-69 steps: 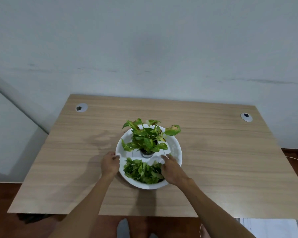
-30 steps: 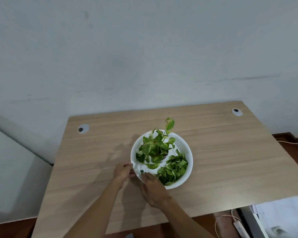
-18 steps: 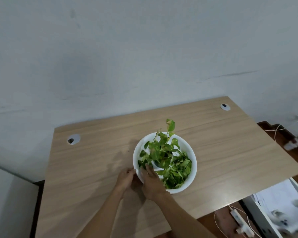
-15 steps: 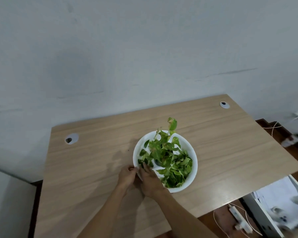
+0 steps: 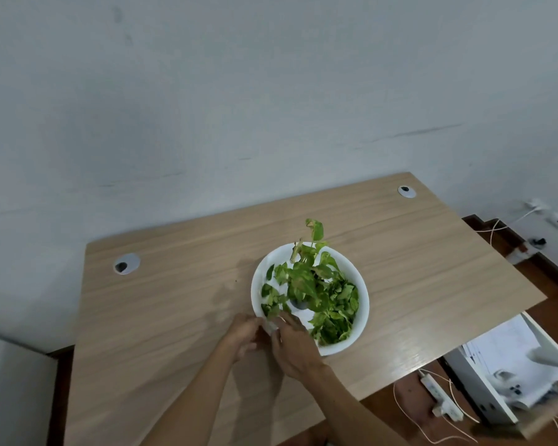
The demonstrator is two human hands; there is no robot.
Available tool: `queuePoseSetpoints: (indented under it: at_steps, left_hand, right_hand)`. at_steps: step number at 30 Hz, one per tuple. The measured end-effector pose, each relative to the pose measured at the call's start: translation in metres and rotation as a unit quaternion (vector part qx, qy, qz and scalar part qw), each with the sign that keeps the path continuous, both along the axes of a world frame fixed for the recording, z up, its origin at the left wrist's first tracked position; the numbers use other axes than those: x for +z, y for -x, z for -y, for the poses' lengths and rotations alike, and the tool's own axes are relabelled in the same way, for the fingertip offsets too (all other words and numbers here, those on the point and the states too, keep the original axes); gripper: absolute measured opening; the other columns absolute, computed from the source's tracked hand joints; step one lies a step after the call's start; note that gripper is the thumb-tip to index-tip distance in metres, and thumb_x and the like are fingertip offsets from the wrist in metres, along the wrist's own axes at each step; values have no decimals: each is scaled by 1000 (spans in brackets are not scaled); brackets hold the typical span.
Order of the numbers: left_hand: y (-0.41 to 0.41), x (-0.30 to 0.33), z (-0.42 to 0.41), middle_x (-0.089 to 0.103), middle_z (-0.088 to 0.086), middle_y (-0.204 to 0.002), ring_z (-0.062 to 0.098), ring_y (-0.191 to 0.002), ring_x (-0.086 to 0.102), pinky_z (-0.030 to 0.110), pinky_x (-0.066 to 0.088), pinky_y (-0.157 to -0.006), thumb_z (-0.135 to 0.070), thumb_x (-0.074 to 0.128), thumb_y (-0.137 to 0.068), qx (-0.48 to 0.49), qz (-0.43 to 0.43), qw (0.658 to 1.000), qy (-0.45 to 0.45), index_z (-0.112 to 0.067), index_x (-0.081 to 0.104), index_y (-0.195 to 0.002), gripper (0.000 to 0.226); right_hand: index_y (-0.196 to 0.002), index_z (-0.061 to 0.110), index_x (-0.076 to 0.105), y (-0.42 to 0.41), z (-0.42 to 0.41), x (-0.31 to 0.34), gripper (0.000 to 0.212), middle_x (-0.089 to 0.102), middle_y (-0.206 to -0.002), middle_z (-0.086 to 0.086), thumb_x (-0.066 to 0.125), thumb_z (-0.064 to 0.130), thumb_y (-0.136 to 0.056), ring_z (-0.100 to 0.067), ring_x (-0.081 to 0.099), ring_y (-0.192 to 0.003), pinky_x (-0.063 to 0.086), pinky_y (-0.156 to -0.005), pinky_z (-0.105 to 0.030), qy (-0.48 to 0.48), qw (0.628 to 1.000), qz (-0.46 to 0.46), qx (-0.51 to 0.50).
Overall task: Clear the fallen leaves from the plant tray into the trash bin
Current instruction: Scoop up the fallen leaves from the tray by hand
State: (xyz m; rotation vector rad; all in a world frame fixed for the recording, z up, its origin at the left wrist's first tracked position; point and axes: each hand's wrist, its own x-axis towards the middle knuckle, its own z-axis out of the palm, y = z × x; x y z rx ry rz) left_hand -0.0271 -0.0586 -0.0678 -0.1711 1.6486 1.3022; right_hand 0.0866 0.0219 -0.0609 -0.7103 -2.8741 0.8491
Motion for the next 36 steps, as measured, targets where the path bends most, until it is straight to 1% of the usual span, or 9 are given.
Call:
queuePoseSetpoints:
  at_steps: [4,6,8,11,17,24,30,34,36]
  left_hand:
    - [12,-10,-4,69,20,-73,28,-60,64,38,53,-63,-3,56,-88,46,-50,998,1,-2,68,-80,15]
    - [14,-17,-6,68,19,-68,29,-62,63,42,51,-66,1,54,-85,47,-66,997,10,1,66,-85,12]
    - [12,-18,-7,67,17,-71,28,-62,62,45,53,-66,1,55,-86,42,-75,996,21,2,64,-93,11]
    - [8,-5,-8,65,16,-78,27,-62,64,41,59,-60,1,55,-91,44,-78,996,27,-4,57,-90,5]
    - [4,3,-6,65,27,-107,34,-77,68,33,59,-48,1,51,-95,50,-59,997,12,6,54,-108,15]
    - [2,-5,-4,68,23,-83,32,-66,66,47,60,-62,2,54,-91,52,-100,993,27,3,58,-96,6]
    - [-1,-23,-6,60,17,-65,26,-54,56,28,48,-44,5,36,-90,56,-159,985,37,-5,57,-80,26]
    - [2,-32,-3,65,15,-60,27,-56,60,40,54,-53,-1,50,-86,60,-166,984,33,-12,61,-71,22]
    - [5,-36,1,69,16,-65,29,-60,63,46,53,-59,-14,61,-77,48,-166,985,26,-18,64,-70,9]
  right_hand:
    - [-151,21,25,38,-5,-7,56,15,-162,-5,41,26,-98,-20,8,-150,10,-121,-32,25,996,84,28]
    - [-153,20,16,49,-12,-13,68,5,-163,-5,49,35,-95,-23,1,-150,9,-122,-37,24,988,144,53]
    - [-149,14,26,47,-15,-20,69,14,-161,-7,55,39,-91,-27,7,-149,18,-120,-41,21,985,160,61]
    - [-137,11,45,15,-13,-23,45,33,-153,-8,51,23,-94,-26,20,-146,29,-115,-38,-2,988,136,73]
    - [-134,20,53,-52,-31,-4,55,52,-140,0,46,0,-83,-22,42,-134,39,-106,-35,-27,993,107,45]
    - [-146,17,38,8,-7,7,47,40,-152,-5,37,19,-99,-20,37,-140,32,-113,-34,30,999,37,6]
    - [-154,14,-2,70,-18,-19,75,-6,-163,-3,46,13,-96,-20,-5,-150,15,-119,-36,35,992,113,36]
    - [-153,6,2,65,-24,-25,80,4,-163,-9,54,18,-93,-22,1,-150,13,-120,-42,-1,985,148,84]
    - [-151,4,16,48,-16,-18,65,20,-160,-12,43,21,-95,-24,14,-149,14,-121,-39,8,989,122,87]
